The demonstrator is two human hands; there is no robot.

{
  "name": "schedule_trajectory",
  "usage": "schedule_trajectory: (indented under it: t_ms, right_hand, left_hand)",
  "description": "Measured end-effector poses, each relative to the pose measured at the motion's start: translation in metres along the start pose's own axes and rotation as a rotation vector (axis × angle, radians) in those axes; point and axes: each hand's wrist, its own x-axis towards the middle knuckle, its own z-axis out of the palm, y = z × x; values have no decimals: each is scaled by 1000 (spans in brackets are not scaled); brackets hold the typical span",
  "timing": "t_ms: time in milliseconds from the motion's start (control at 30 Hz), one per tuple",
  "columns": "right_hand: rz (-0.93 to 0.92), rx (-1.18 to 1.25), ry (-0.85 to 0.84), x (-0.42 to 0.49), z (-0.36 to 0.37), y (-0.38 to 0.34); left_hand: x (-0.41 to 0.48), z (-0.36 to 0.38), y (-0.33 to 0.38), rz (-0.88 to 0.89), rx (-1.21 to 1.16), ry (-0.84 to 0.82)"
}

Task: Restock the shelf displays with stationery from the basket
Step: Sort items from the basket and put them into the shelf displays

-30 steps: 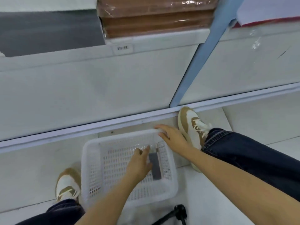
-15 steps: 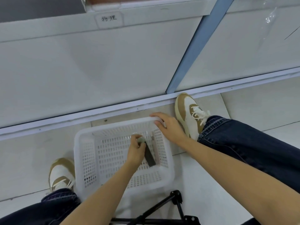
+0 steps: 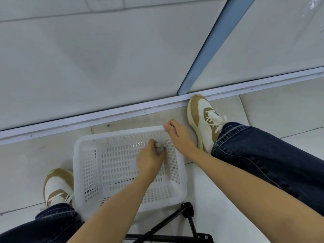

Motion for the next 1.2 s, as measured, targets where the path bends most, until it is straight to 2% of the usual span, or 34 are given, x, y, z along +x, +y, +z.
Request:
schedule_trajectory:
  t_ms: [133,433,700,933,1033,1133,1200]
  right_hand:
    - [-4,-15,10,1,2,3]
    - [49,22,-89,5,-11,-3]
    - [73,-67,-137,7,-20,-16]
    - [58,-83,-133,8,-20,-15]
    - [-59,-144,-3,6,-22,-23]
    - [-182,-91,110,3,-25,-50]
    - [-154,16,1,-1,-28,-73]
  left_hand:
    - [-2,5,6,21,70,-64]
    - [1,-8,-2,52,53,-56]
    - [-2,-21,-17,128,282,-43]
    - [3,-38,-28,88,-13,-160]
    - [0,-56,-30,142,-176,-151]
    - [-10,-79,-22,227,-241,-125]
    - [-18,-96,-11,279,-296,-73]
